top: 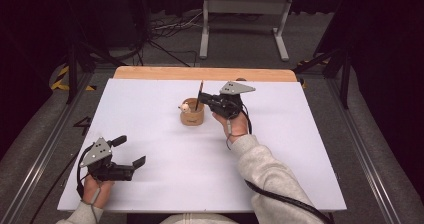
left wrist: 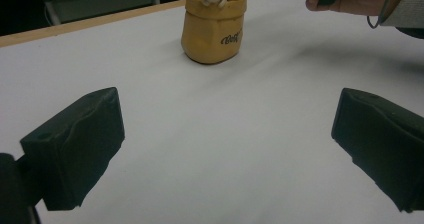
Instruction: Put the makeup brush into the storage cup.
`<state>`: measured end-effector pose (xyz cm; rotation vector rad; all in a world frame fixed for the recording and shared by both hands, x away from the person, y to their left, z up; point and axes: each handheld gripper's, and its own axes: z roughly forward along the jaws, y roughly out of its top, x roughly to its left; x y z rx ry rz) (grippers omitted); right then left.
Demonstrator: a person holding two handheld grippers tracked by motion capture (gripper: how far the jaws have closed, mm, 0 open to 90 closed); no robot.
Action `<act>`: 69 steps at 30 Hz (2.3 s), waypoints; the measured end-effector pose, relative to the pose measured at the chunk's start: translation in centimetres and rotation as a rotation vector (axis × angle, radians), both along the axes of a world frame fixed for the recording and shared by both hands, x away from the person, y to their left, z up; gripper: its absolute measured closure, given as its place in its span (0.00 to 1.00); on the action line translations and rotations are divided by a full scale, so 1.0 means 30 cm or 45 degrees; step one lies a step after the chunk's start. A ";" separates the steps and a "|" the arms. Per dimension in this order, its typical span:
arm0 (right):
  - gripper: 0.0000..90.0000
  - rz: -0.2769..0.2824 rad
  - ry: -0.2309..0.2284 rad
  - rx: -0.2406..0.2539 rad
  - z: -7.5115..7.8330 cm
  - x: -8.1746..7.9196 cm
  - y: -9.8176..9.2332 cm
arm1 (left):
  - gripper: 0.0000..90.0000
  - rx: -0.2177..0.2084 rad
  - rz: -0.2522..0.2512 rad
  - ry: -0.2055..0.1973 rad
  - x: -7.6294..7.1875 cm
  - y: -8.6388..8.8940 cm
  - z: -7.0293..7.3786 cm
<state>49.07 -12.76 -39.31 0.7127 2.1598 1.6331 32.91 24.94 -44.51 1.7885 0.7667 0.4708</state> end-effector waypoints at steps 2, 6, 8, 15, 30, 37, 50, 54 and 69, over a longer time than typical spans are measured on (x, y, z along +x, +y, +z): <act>0.92 0.003 0.004 -0.004 -0.004 0.000 0.002 | 0.01 -0.001 0.001 0.001 0.000 0.000 0.000; 0.92 0.005 0.007 -0.015 -0.011 -0.002 0.007 | 0.01 0.002 -0.005 0.001 0.000 -0.004 -0.001; 0.92 0.006 0.011 -0.017 -0.013 -0.003 0.008 | 0.01 0.003 -0.005 -0.001 0.000 -0.004 0.000; 0.61 0.001 0.014 -0.008 -0.013 -0.004 0.001 | 0.01 0.005 -0.006 -0.002 0.003 -0.005 0.000; 0.13 -0.070 -0.070 0.014 0.048 -0.044 -0.078 | 0.01 0.005 -0.007 0.002 0.004 -0.010 -0.001; 0.08 -0.038 -0.112 -0.012 0.088 -0.087 -0.096 | 0.01 0.006 -0.006 0.001 0.004 -0.010 0.000; 0.01 -0.014 -0.150 -0.038 0.142 -0.188 -0.211 | 0.01 0.006 0.003 -0.003 0.001 -0.009 0.000; 0.00 -0.025 -0.149 -0.029 0.143 -0.205 -0.246 | 0.01 0.007 0.001 -0.003 0.001 -0.010 0.000; 0.00 -0.079 -0.193 -0.048 0.118 -0.278 -0.399 | 0.01 -0.012 -0.007 -0.007 0.003 -0.009 -0.003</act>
